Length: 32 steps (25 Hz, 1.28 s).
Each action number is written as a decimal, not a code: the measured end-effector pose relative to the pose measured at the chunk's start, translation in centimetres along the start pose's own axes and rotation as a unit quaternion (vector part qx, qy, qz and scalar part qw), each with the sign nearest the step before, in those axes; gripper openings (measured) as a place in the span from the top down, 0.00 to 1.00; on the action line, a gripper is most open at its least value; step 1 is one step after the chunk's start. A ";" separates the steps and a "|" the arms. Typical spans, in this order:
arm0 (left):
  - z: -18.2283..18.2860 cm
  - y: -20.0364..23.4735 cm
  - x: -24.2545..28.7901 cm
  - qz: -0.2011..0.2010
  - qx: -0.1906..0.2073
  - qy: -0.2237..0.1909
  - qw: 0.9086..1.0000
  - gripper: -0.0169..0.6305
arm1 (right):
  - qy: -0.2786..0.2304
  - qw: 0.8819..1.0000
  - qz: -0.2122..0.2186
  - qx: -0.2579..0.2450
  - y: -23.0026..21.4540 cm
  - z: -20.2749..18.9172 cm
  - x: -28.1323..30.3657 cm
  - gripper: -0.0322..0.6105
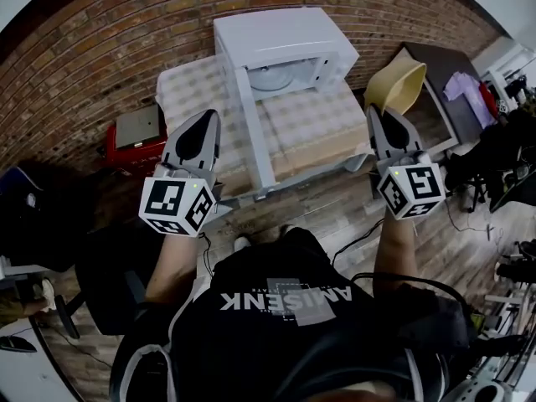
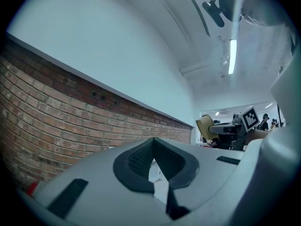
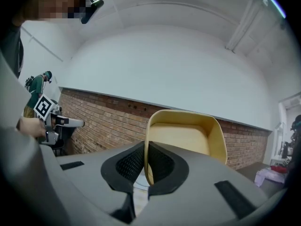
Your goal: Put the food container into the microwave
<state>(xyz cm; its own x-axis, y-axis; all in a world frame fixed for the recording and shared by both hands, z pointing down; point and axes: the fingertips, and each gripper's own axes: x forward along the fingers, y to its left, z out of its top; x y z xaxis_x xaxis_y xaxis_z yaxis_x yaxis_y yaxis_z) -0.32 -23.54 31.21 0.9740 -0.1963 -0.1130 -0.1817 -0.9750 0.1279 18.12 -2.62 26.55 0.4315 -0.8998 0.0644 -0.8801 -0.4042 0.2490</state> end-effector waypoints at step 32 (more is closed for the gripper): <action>-1.8 -0.5 11.7 0.167 0.023 0.018 0.985 0.95 | -0.024 0.958 0.281 -0.051 -6.5 -4.8 20.5 0.88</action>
<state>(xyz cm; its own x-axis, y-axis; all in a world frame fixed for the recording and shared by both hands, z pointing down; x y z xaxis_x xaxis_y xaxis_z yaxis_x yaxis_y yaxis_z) 11.39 -25.13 31.59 0.8624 -0.5049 -0.0367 -0.4990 -0.8600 0.1068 33.66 -17.60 30.90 -0.1170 -0.9781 0.1722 -0.9458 0.1626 0.2812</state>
